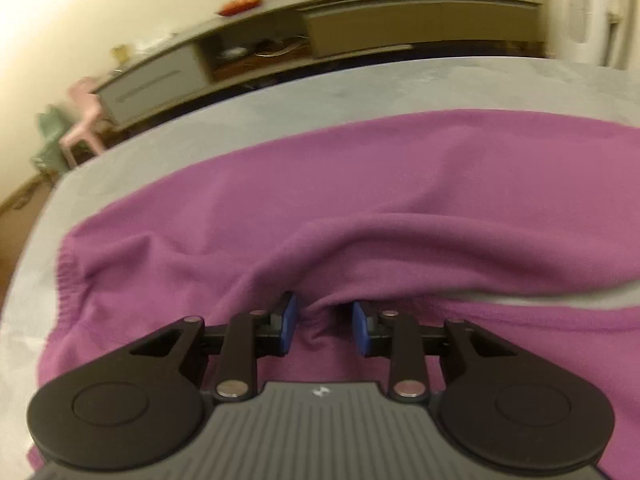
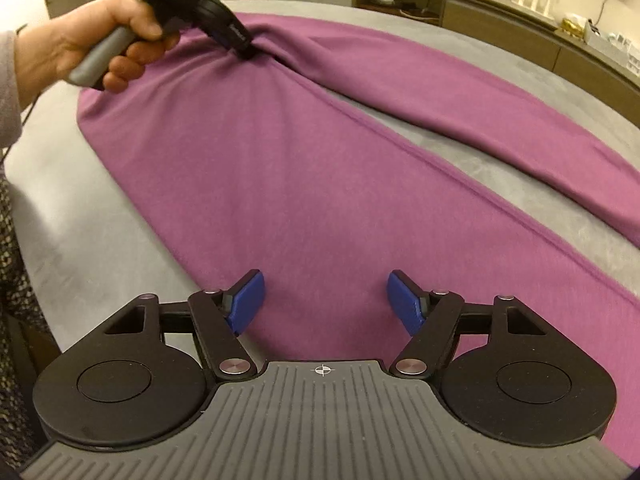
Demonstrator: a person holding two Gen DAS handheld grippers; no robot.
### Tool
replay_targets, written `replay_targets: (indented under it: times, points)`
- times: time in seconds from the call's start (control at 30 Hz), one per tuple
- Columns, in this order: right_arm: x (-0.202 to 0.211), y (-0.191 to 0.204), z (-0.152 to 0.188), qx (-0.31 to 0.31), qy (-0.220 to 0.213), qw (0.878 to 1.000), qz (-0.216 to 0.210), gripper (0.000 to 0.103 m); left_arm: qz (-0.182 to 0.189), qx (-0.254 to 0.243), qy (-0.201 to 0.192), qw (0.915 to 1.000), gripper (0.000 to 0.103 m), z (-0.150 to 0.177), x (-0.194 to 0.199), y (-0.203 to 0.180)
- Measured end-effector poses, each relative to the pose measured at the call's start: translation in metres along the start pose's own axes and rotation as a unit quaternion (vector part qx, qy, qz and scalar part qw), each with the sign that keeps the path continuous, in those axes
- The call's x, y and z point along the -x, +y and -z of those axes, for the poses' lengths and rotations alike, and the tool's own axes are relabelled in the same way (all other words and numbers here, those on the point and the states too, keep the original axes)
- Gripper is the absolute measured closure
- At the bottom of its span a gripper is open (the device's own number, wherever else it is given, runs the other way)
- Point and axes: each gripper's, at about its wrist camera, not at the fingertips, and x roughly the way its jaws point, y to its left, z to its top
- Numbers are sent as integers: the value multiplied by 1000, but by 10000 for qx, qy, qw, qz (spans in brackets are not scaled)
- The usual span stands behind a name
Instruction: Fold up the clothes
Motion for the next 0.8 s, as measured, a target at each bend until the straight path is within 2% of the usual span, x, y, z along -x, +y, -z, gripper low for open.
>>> replay_targets:
  times: [0.07, 0.13, 0.17, 0.23, 0.3, 0.4, 0.5, 0.53, 0.63, 0.7, 0.8]
  points:
    - [12, -27, -1, -537, -198, 9982, 159, 35, 159, 53, -106, 9998, 73, 3, 17, 12]
    - [23, -65, -4, -1139, -447, 9902, 677, 35, 270, 170, -278, 9991, 73, 8, 37, 33]
    - [26, -85, -3, -1366, -455, 9838, 1071, 35, 302, 238, -348, 9987, 72, 11, 47, 45]
    - [26, -117, -2, -1587, -248, 9721, 1708, 35, 287, 424, -346, 9981, 71, 22, 57, 74]
    - [17, -141, 1, -1634, 116, 9661, 1997, 35, 230, 638, -288, 9973, 71, 35, 61, 103]
    - [6, -163, 0, -1759, 287, 9641, 1966, 26, -27, 1016, 14, 9948, 71, 51, 53, 142]
    - [3, -185, -4, -1932, 350, 9637, 1811, 22, -291, 964, 537, 9935, 71, 73, 36, 155]
    - [2, -190, -5, -1940, 381, 9633, 1813, 21, -349, 925, 598, 9933, 66, 80, 34, 157]
    - [5, -197, -8, -1933, 414, 9634, 1813, 23, -350, 1203, 681, 9898, 67, 94, 42, 173]
    - [11, -199, -13, -1897, 182, 9645, 1825, 37, -366, 1347, 615, 9883, 69, 100, 55, 178]
    - [24, -204, -30, -2176, -707, 9588, 1683, 28, -270, 1549, 183, 9874, 70, 89, 69, 183]
